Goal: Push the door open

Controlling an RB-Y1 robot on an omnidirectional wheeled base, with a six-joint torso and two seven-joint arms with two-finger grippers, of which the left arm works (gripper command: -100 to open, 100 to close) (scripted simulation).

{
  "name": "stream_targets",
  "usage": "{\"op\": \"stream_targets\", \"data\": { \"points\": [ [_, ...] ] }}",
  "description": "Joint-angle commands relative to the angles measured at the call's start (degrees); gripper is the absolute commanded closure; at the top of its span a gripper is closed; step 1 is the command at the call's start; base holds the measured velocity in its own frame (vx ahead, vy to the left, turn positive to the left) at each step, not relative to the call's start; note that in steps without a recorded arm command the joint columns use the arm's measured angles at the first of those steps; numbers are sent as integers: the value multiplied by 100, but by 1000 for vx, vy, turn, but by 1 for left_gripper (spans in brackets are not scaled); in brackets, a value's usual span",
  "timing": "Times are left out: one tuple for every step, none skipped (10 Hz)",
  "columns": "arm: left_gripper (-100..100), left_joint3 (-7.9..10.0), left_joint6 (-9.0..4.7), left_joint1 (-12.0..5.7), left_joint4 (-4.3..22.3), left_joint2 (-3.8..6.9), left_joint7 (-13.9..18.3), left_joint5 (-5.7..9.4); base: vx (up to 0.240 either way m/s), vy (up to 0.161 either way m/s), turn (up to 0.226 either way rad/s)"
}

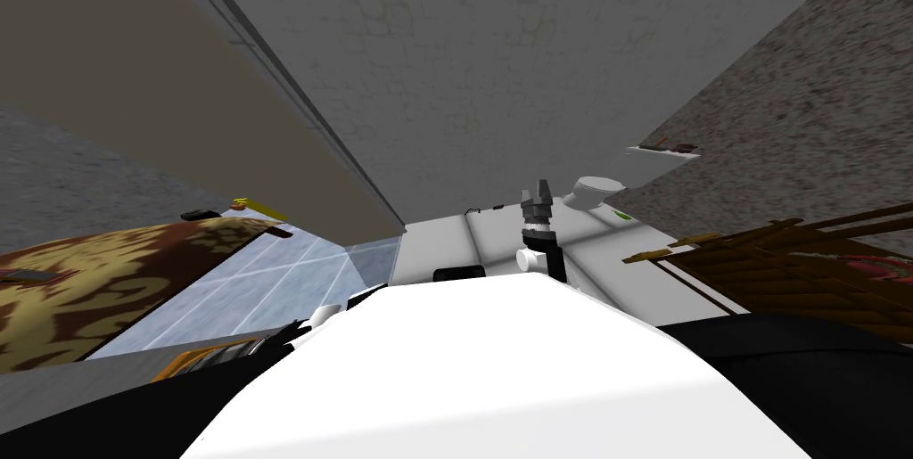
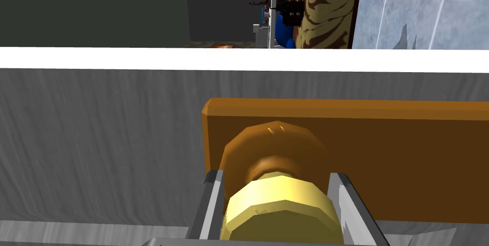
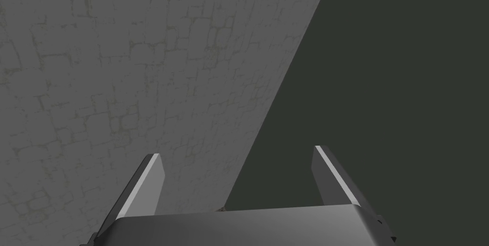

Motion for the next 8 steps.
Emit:
{"op": "stream_targets", "data": {
  "points": [
    [100, -49, -30, 22, -17, 109, 19, -7, 78, 156, 117],
    [100, -80, -25, 12, -51, 130, 32, -16, 83, 181, 108],
    [100, -99, -20, 4, -78, 143, 43, -24, 51, 189, 123],
    [100, -118, -16, -4, -106, 155, 54, -32, 86, 197, 146],
    [100, -140, -8, -18, -153, 169, 72, -45, 106, 208, 174],
    [100, -153, -3, -27, -186, 177, 85, -54, 101, 209, 147],
    [100, -160, 3, -38, -221, 181, 98, -64, 62, 180, 127],
    [100, -165, 8, -48, -257, 184, 112, -74, 54, 179, 140]
  ]
}}
